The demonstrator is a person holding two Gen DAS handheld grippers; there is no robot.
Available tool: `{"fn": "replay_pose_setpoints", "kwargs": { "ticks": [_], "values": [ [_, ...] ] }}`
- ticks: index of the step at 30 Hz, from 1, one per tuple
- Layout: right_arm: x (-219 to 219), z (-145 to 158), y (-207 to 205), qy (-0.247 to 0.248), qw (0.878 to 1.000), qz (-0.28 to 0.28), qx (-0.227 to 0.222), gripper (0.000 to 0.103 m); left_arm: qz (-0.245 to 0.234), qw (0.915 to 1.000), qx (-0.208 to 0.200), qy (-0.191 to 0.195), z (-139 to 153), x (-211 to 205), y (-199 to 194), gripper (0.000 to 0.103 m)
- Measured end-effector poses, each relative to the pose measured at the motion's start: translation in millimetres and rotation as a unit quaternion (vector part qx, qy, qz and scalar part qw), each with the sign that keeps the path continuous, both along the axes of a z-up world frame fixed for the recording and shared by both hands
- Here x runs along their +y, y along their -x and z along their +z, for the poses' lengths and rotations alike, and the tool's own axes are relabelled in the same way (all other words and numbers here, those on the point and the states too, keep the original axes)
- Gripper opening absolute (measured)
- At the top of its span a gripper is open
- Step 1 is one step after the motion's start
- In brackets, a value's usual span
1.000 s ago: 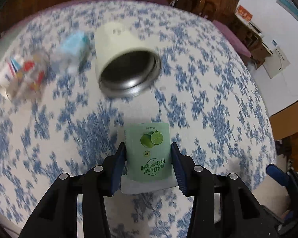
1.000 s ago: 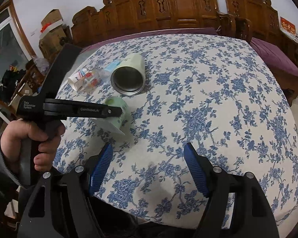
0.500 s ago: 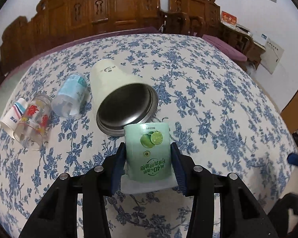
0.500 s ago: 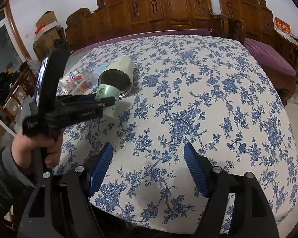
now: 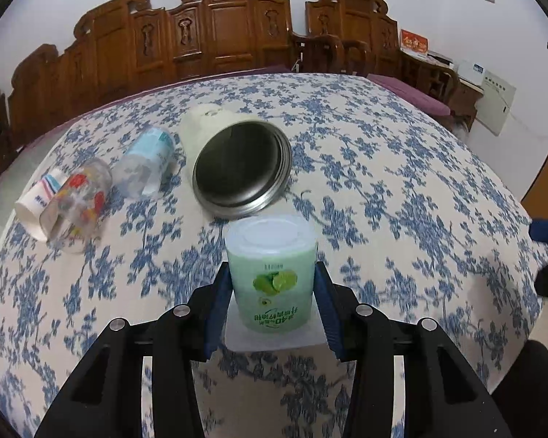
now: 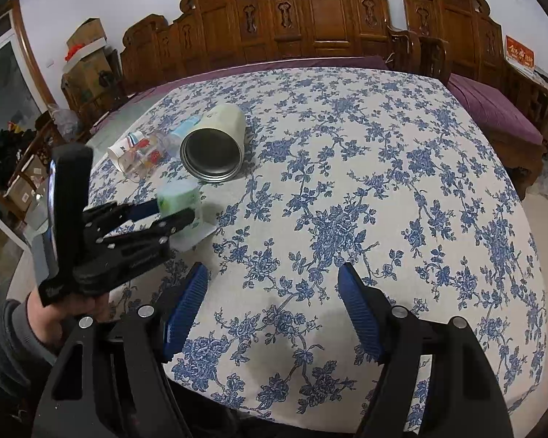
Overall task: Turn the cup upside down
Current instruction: 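Lower the flipped cup onto the tablecloth with the right tool, then open the right tool and withdraw it from the cup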
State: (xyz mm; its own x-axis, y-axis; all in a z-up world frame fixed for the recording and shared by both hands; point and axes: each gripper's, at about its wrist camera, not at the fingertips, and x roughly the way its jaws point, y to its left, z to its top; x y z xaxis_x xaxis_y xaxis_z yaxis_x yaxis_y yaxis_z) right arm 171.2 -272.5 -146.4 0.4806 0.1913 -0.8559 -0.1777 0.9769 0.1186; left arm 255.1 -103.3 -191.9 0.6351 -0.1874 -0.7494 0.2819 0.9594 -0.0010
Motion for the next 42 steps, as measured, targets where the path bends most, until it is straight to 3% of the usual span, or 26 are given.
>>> {"fn": "replay_pose_setpoints", "kwargs": {
  "ticks": [12, 18, 23, 29, 40, 42],
  "values": [
    [6, 2, 3, 0.007, 1.0, 0.008, -0.006, 0.076, 0.011, 0.9997, 0.022, 0.003, -7, 8, 10, 0.046],
    [12, 12, 6, 0.008, 1.0, 0.008, -0.023, 0.076, 0.024, 0.9996, 0.008, 0.007, 13, 19, 28, 0.063],
    [23, 28, 13, 0.011, 0.999, 0.01, -0.047, 0.076, 0.05, 0.9987, -0.007, 0.01, 40, 39, 51, 0.083],
    [41, 38, 24, 0.0, 0.998, 0.01, -0.062, 0.076, 0.072, 0.9971, -0.023, 0.012, 70, 69, 81, 0.092],
    [59, 42, 51, -0.019, 0.997, -0.014, -0.076, 0.1, 0.091, 0.9951, -0.038, 0.003, 98, 97, 133, 0.095],
    [60, 43, 57, -0.025, 0.997, -0.016, -0.077, 0.1, 0.091, 0.9952, -0.036, 0.005, 100, 99, 140, 0.095]
  ]
}}
